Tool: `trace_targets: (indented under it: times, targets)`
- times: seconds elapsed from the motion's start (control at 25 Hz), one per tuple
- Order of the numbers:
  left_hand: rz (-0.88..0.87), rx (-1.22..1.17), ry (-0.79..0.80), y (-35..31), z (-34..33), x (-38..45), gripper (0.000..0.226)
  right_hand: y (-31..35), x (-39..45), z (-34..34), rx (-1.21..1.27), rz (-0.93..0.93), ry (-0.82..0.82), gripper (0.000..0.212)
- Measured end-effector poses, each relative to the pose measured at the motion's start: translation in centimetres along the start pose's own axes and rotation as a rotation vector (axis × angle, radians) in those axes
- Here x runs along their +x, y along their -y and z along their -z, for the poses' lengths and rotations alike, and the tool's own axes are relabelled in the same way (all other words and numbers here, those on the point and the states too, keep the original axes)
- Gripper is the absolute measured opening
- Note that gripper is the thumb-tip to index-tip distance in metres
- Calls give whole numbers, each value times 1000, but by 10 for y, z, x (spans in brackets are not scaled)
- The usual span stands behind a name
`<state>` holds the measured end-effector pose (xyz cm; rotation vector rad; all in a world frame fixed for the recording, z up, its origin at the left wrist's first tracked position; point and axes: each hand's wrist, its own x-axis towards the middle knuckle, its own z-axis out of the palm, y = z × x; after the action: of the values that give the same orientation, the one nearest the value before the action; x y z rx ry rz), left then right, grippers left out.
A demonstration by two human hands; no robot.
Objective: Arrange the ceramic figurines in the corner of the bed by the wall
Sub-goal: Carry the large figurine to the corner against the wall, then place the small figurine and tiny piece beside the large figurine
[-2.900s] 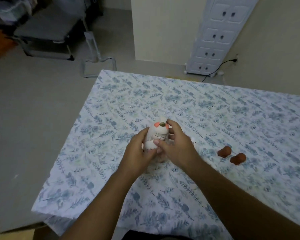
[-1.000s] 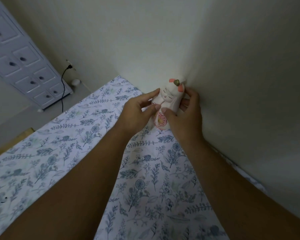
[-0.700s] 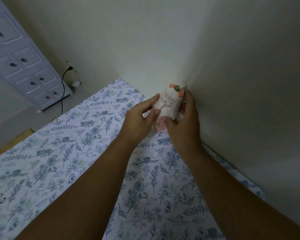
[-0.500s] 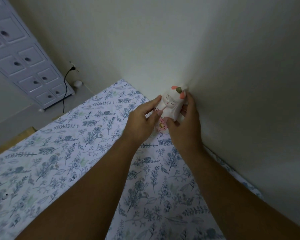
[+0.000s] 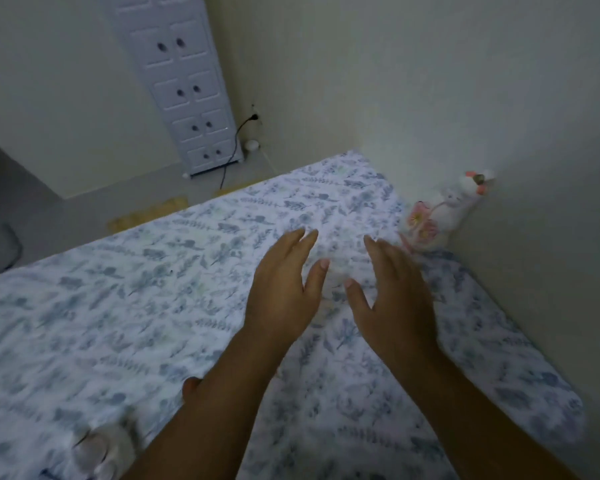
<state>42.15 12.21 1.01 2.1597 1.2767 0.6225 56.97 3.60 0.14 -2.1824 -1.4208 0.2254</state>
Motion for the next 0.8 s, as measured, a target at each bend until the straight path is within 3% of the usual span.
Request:
trace_targets:
  times: [0.24, 0.52, 0.64, 0.8]
  targets:
    - [227, 192, -93, 83, 75, -159, 55, 100, -80, -56, -37, 282, 283, 60]
    - [473, 166, -211, 142, 120, -268, 59, 179, -151, -103, -53, 526, 453, 54]
    - [583, 95, -191, 161, 127, -279, 65, 187, -173, -119, -55, 540, 537, 53]
    - [694, -40, -156, 170, 119, -278, 65, 184, -186, -135, -53, 426, 699, 57]
